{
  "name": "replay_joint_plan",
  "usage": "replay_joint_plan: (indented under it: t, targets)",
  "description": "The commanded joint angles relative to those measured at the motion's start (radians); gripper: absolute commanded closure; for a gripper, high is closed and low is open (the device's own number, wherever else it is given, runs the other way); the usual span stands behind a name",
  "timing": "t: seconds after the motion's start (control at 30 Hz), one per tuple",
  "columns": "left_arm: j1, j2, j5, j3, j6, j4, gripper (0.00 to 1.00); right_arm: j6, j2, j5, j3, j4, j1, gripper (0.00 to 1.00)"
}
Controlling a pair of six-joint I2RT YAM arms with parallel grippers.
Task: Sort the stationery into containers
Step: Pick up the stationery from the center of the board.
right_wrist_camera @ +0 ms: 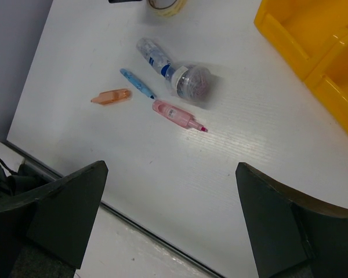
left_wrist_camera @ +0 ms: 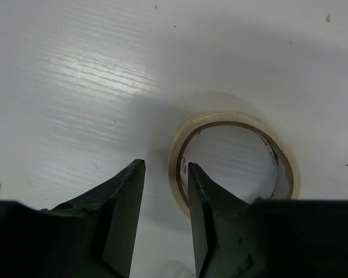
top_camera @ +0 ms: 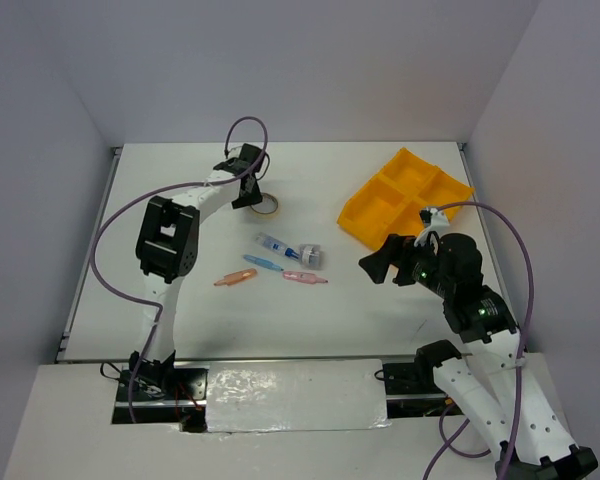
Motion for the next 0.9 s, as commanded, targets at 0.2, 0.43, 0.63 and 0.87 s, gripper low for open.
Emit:
replay_joint_plan:
  t: [0.2, 0.43, 0.63, 0.87]
  targets:
    - [-0.007, 0.043, 0.027, -0.006, 0.017, 0.018, 0.83, 0.011, -0.001, -0.008, -0.007, 0.079, 0.018, 0.0]
    - [-0.027, -0.072, 0.078, -0.066, 0.021, 0.078, 1.0, 0.024, 0.053, -0.026, -0.016, 0.146, 0.022, 0.0]
    - [-0.164, -0.328, 0.009, -0.167, 0.107, 0.197, 1.0, 0.07, 0.192, 0.005, 0.019, 0.28, 0.045, 0.0]
    - [-0.297, -0.595, 0.083, -0.385, 0.162, 0.391, 1.0, 0.173, 0.312, -0.084, 0.042, 0.528, 0.05, 0.05]
